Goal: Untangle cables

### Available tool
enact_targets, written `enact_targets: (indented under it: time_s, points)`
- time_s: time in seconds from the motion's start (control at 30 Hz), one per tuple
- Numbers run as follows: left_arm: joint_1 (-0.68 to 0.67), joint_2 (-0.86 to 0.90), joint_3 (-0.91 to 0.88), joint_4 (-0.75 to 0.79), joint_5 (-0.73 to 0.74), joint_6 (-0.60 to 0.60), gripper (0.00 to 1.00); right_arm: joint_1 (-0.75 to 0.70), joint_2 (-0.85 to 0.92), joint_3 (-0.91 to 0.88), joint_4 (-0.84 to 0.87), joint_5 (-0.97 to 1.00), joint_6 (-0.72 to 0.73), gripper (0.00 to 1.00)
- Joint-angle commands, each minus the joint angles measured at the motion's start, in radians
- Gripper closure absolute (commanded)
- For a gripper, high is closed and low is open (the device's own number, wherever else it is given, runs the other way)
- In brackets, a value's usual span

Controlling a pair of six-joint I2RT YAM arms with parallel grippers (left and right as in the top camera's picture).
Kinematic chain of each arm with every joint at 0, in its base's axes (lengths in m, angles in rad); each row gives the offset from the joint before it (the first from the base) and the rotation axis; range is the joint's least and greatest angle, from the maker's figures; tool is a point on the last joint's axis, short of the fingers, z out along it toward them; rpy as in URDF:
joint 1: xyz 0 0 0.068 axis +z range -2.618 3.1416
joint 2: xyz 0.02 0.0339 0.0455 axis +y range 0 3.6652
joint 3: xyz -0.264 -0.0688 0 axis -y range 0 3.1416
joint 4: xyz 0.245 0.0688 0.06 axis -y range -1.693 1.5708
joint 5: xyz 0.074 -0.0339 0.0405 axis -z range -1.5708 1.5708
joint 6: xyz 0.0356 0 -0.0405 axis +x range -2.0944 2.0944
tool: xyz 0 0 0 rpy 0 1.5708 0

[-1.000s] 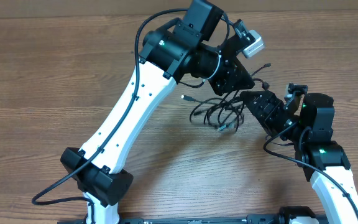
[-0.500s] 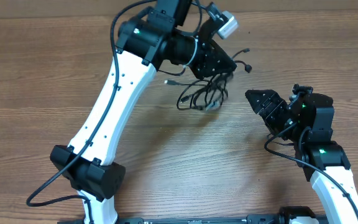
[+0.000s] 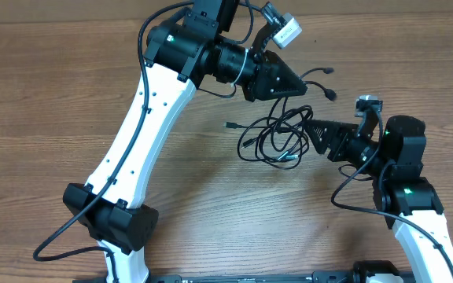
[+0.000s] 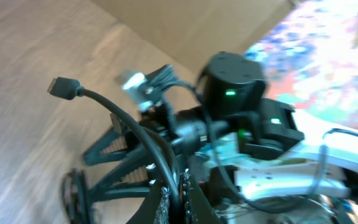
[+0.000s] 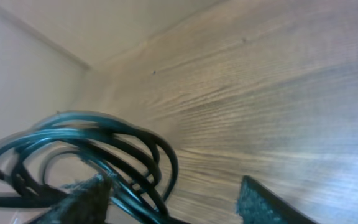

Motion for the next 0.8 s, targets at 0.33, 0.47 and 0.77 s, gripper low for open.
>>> enact_targets:
  time_s: [0.33,0.47,0.77]
  points:
    - [-0.024,-0.013,0.026,-0.008,0.194,-0.017,0.96,-0.002,-0.003,0.005,0.078,-0.226,-0.237,0.36]
    - [-0.046,-0.013,0.026,-0.008,0.224,-0.017,0.96,-0.002,-0.003,0.005,0.103,-0.225,-0.237,0.23]
    - [-0.081,-0.013,0.026,-0.014,0.238,-0.017,0.96,-0.002,-0.003,0.005,0.129,-0.203,-0.237,0.58]
